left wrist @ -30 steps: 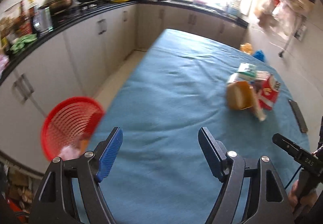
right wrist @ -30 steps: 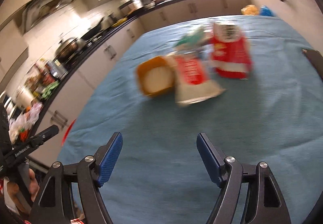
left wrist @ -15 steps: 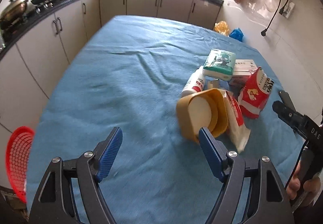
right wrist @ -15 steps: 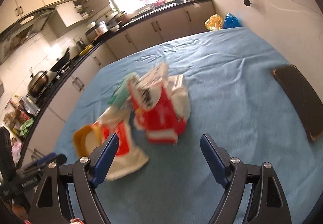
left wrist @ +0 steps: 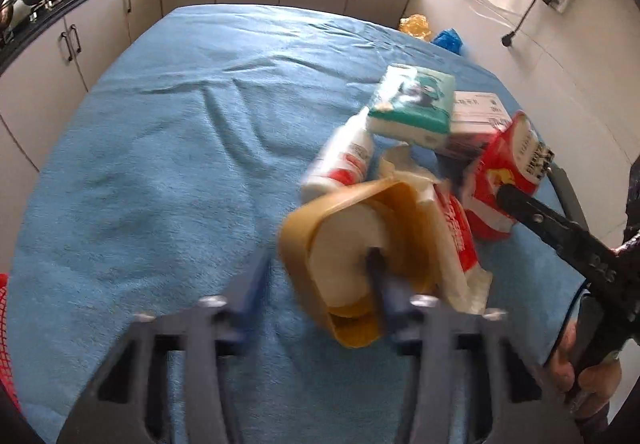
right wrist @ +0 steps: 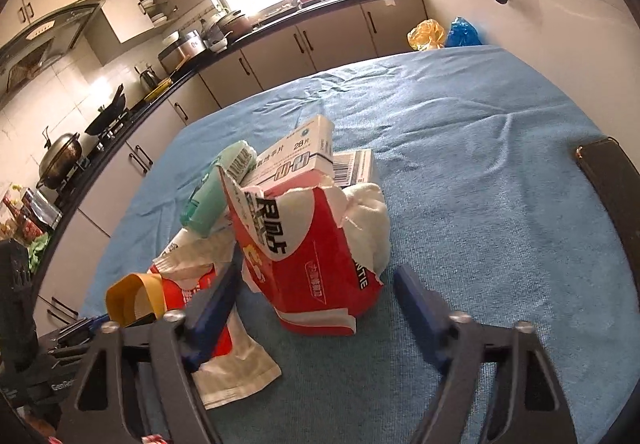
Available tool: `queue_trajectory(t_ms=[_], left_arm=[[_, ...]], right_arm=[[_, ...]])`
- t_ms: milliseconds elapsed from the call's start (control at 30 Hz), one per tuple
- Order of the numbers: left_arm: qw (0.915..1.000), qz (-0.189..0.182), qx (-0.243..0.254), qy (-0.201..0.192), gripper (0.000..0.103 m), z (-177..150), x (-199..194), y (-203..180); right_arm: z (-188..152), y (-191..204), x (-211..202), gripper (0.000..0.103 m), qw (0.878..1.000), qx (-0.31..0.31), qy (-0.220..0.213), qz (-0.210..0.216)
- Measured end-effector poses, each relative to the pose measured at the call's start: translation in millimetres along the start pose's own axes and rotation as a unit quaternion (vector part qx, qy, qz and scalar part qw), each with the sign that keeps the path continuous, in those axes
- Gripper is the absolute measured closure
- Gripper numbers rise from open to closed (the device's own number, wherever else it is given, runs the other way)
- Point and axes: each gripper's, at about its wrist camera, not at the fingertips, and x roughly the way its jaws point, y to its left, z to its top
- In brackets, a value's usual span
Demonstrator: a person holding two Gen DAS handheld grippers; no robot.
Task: Collect trash
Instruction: 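Grasp the yellow container rim with the left tool while the right grasps the red-white tissue pack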
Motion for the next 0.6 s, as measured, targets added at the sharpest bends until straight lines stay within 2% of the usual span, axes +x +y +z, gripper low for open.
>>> queue_trajectory(t_ms=[67,100,167,333,600], left_arm=[[1.0,-0.003,-0.007,-0.002,0.076,-1,-4,-2],[0.9999,-0.004,-0.01,-0.005,0.078,-2,-7,-3],[0.9998,-0.01,-0.016,-0.006,0.082,-5,-15,-3],[0.9997,-0.007,-0.012,-0.018,0.083,-21,-37,-6],[0.9991,-0.018,-0.02,-0.032,0.083,-56,-83,1]], right_arm=[[-2,0,-1,0.049,1.0,-0.002,0.003,0.001],[-3,0,-2,0.054,1.0,0.0,0.003,0.008],[-6,1,-8,0.058,1.0,0.001,-0.002,0.01],[-15,3,-26,0.059,1.0,0.0,-0.014,0.013],[-39,-4,-67,0.059,0.999,0.009,-0.015,0.042]])
